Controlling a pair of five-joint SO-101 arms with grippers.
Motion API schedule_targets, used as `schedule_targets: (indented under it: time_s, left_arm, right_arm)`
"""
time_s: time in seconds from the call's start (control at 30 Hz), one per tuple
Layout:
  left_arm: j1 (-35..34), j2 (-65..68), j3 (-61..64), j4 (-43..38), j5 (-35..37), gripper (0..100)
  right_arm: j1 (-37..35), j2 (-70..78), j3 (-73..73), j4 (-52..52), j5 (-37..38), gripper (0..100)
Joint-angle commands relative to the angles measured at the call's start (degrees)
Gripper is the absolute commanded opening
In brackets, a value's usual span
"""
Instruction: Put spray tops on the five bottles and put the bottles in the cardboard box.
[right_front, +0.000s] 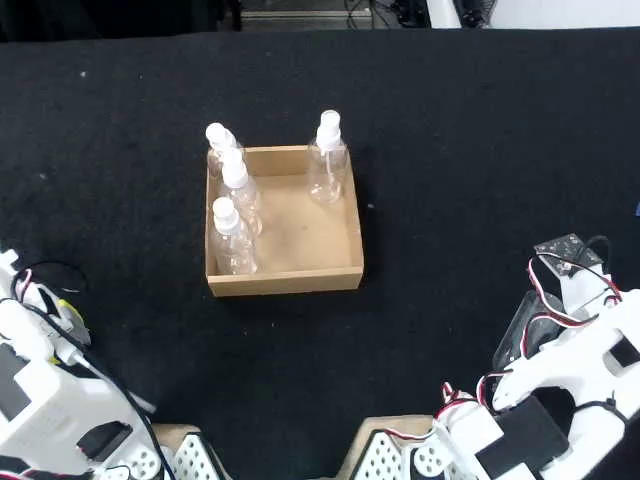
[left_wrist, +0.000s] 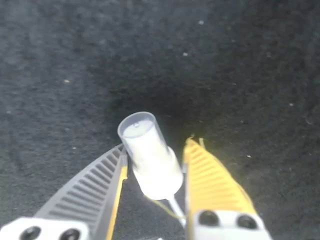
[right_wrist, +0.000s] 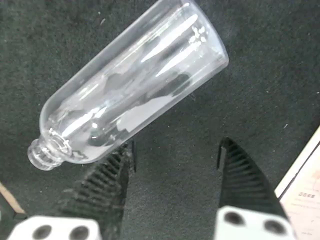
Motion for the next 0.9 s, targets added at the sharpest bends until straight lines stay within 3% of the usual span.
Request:
schedule_targets:
  time_s: [0.0, 0.4, 0.7, 0.87]
  left_arm:
    - [1.54, -0.62, 0.75, 1.93, -0.44, 13]
    - [8.4, -6.86, -9.19, 1.67, -0.7, 5]
    - [9.63, -2.73, -12.09, 2.11, -18.64, 22]
    - [9.19, 1.23, -12.62, 1.67, -21.1, 26]
  right_arm:
    - [-0.79, 0.04, -3.21, -0.97, 0.18, 24.8]
    - [-0.79, -0.13, -3.21, -0.97, 0.18, 24.8]
    - [-0.7, -0.4, -3.21, -0.97, 0.18, 24.8]
    - [-0.79, -0.4, -3.3, -0.97, 0.18, 24.8]
